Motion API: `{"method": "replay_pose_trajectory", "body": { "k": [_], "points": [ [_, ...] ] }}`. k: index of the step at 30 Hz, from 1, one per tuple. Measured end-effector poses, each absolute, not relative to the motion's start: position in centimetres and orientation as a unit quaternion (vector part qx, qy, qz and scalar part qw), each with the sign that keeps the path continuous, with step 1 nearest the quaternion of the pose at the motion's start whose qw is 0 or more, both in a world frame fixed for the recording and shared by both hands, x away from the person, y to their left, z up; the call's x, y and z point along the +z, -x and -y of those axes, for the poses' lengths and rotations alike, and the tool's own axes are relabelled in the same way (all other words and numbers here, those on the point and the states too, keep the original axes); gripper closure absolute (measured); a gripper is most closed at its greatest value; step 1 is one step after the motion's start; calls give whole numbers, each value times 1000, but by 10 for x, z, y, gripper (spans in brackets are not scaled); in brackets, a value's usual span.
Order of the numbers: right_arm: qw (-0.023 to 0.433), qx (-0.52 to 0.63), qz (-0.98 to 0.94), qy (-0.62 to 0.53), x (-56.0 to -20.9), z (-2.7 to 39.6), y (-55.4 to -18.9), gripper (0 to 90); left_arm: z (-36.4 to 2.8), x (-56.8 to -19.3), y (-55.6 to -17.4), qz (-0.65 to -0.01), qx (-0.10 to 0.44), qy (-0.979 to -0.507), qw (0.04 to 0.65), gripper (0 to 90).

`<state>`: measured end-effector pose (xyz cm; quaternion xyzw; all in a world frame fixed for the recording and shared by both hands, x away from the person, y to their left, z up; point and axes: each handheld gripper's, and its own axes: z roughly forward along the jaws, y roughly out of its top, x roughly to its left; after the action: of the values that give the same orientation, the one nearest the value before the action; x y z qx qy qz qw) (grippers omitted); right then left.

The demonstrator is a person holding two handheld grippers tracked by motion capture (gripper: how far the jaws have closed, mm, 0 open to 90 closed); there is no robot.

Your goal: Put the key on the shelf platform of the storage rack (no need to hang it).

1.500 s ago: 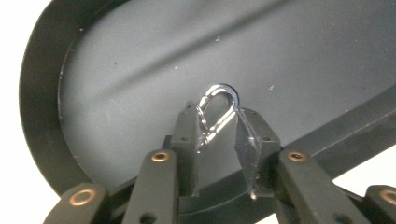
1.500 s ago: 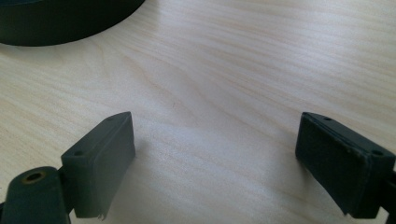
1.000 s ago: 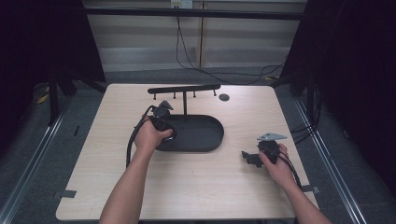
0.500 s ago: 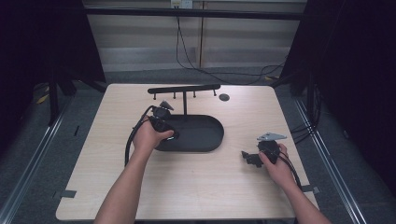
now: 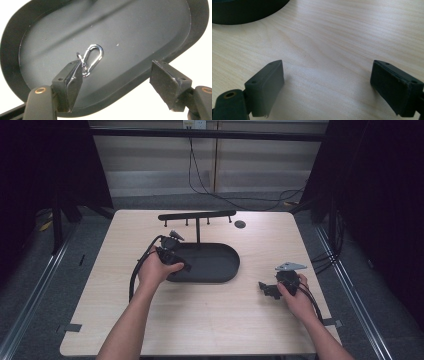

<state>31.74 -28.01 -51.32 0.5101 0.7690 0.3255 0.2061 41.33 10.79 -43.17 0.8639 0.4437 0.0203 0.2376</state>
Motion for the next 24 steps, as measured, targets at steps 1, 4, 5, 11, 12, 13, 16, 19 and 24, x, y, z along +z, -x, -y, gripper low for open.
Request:
{"method": "replay_pose_trajectory", "body": {
  "k": [1,4,5,11,12,13,16,19,24],
  "points": [
    [206,326,-769,-510,-513,280,-317,113,-108,-432,-413,-444,20,-864,238,264],
    [206,326,-769,-510,-513,280,-317,113,-112,-429,-410,-440,23,-865,242,264],
    [206,326,-769,-510,-513,280,-317,113,-112,-429,-410,-440,23,-865,242,264],
    [206,326,-769,-510,-513,280,-317,113,-118,-427,-404,-441,23,-862,248,264],
    [206,326,-769,-510,-513,280,-317,113,-120,-427,-401,-439,25,-863,249,264],
    [206,326,-769,-510,-513,280,-317,113,-120,-427,-401,-439,25,-863,249,264],
    [206,326,-769,-510,-513,280,-317,113,-124,-428,-396,-435,29,-864,252,266],
    [206,326,-769,-510,-513,280,-317,113,-126,-428,-394,-437,28,-863,254,266],
    [206,325,-769,-511,-513,280,-317,113,-132,-431,-387,-433,34,-865,251,266]
  ]
}}
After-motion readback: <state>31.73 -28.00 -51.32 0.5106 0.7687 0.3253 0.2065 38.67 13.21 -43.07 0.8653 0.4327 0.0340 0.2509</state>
